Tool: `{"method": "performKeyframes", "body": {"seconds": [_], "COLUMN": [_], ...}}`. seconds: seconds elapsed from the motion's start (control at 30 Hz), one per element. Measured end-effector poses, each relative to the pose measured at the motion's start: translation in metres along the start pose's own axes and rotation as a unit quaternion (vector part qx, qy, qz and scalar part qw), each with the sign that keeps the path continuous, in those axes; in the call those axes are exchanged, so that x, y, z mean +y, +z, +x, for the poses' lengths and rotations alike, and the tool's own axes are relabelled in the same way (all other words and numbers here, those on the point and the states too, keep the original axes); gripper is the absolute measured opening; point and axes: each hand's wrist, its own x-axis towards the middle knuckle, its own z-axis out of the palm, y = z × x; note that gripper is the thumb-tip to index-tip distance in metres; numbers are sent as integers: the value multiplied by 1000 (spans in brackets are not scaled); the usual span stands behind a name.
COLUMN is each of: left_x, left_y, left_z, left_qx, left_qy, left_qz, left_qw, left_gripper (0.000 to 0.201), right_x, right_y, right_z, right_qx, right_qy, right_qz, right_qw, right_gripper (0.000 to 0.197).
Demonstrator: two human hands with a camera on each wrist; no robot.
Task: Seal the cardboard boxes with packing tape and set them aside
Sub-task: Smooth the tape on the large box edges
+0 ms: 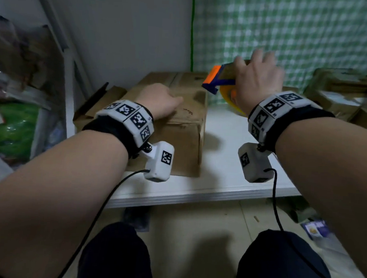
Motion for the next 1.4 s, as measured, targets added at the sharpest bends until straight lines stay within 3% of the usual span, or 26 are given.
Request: {"method": "performKeyframes", "body": {"seconds": [0.1,0.2,0.33,0.4,0.5,0.6,0.73,0.8,0.87,0.97,1.03,1.13,1.4], "left_x": [-49,-85,-106,-109,-103,-93,-82,-68,-49,-27,-21,-17,9], "left_y": [-6,-8,1,4,7,9,10,9,10,16,22,31,48], "left_z": [6,-1,-6,-4,-3,-4,-6,-12,-19,-26,-24,-22,-23], "left_qx": [0,-43,-34,-23,-29,-37,-41,-5,12,-29,-5,44,76], "left_qy": [-89,-140,-132,-136,-129,-121,-126,-70,39,134,153,171,228], "left_qz": [32,36,-14,-16,-11,18,79,83,17,4,54,73,70], "left_qw": [996,989,991,990,991,992,988,994,999,990,987,982,968], "left_gripper": [43,58,60,68,61,53,59,50,39,56,66,61,31], "right_x": [-30,-62,-88,-94,-103,-106,-91,-77,-61,-40,-28,-15,-9], "right_y": [-12,-16,-16,-17,-16,-14,-5,-3,0,7,15,22,22], "right_z": [7,6,3,0,-8,-13,-12,-11,-9,-9,-12,-17,-22], "right_qx": [39,52,47,47,33,-24,-107,-100,-68,-61,-87,-132,-225], "right_qy": [-33,-75,-129,-151,-182,-198,-220,-203,-152,-89,-60,-41,-137], "right_qz": [37,54,7,-14,-17,66,176,244,294,335,364,369,296], "right_qw": [998,994,990,987,983,978,954,943,941,936,925,919,918], "right_gripper": [43,53,62,60,52,64,66,58,46,30,24,33,47]}}
